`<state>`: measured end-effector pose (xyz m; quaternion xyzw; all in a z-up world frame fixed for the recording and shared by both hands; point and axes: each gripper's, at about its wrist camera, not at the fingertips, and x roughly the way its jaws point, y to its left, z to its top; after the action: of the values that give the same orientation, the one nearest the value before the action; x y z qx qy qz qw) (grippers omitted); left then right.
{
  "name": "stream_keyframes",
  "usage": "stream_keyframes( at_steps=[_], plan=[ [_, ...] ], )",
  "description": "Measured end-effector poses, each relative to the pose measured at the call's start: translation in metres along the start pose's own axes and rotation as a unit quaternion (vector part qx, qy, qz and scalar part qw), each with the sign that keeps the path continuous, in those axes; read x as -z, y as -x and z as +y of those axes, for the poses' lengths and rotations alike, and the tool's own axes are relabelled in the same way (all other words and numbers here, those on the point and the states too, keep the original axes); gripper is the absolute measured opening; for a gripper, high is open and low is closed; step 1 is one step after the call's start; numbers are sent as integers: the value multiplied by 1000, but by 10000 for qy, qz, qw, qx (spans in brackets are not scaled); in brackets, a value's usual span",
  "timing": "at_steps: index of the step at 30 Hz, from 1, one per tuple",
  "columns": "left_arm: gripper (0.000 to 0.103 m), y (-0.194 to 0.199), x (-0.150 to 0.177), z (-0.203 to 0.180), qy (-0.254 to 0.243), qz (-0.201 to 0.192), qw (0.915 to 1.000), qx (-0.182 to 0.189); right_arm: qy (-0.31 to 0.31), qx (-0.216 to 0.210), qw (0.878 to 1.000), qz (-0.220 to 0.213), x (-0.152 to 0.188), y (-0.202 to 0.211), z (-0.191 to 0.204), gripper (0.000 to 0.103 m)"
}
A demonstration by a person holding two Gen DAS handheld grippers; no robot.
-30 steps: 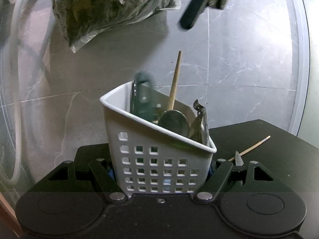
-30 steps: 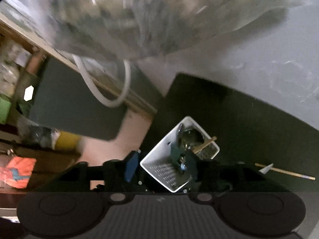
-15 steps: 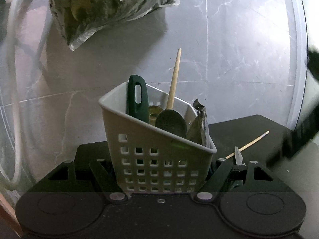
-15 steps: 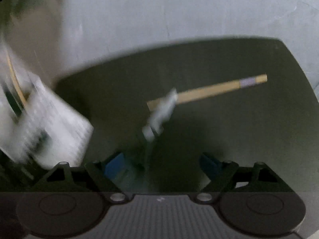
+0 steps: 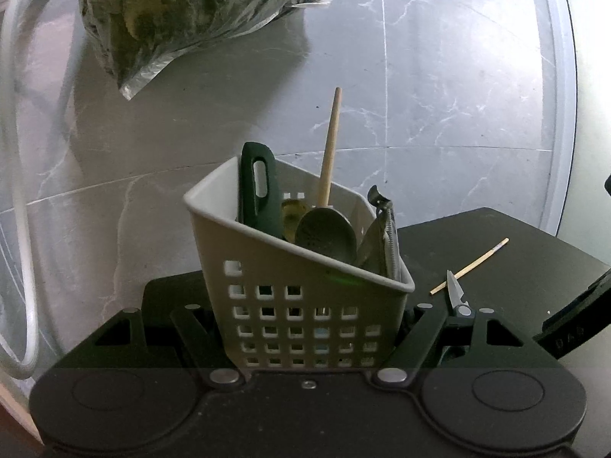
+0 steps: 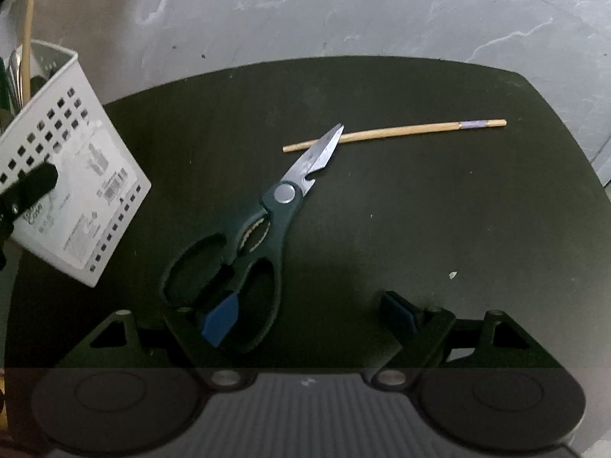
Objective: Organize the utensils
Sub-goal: 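Grasp the green-handled scissors by the blade with the right tool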
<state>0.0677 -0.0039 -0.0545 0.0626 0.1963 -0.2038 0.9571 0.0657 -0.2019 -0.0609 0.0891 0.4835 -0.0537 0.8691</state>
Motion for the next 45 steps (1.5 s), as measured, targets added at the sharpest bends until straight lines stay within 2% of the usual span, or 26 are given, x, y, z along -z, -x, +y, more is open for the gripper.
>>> stream_keyframes(
  at_steps=[10, 13, 14, 16, 21, 22, 23, 26, 30, 33, 34, 36, 38, 45],
  plan=[
    [77, -1, 0, -1, 8, -5, 10000, -4, -50, -207, 9997, -119, -6, -7, 19, 88],
    [77, -1, 1, -1, 7, -10, 10000, -1, 40, -316, 9994, -143, -4, -14, 22, 80],
    [77, -1, 0, -1, 8, -9, 10000, -1, 111, -331, 9992, -193, -2, -13, 23, 73],
    [77, -1, 1, -1, 8, -11, 10000, 1, 387, -297, 9986, -223, 1, -10, 23, 64],
    [77, 0, 2, 0, 16, -34, 10000, 9, 372, -404, 9985, 27, -5, -8, 1, 63],
    [77, 0, 2, 0, 18, -35, 10000, 7, 271, -436, 9987, 15, -10, -9, -4, 66],
    [77, 0, 2, 0, 18, -36, 10000, 7, 204, -450, 9988, 2, -14, -11, -7, 73],
    [77, -1, 2, 0, 14, -44, 10000, -1, 63, -507, 9987, -64, -28, -16, -13, 77],
    [77, -1, 2, -1, 9, -40, 10000, -23, -221, -459, 9987, -92, -40, -30, -14, 77],
    [77, -2, 1, -2, 19, -30, 10000, -41, -255, -195, 9994, -134, -44, -36, -8, 76],
    [77, -1, 1, -2, 23, -29, 10000, -43, -256, -122, 9995, -149, -45, -37, -6, 73],
    [77, -1, 1, -3, 36, -23, 10000, -53, -171, 88, 9996, -205, -48, -39, 0, 60],
    [77, -1, 1, -3, 48, -23, 10000, -58, -30, 217, 9994, -268, -49, -40, 7, 34],
    [77, -1, 1, -2, 53, -27, 10000, -51, 141, 43, 9993, -337, -44, -37, 6, 28]
  ],
)
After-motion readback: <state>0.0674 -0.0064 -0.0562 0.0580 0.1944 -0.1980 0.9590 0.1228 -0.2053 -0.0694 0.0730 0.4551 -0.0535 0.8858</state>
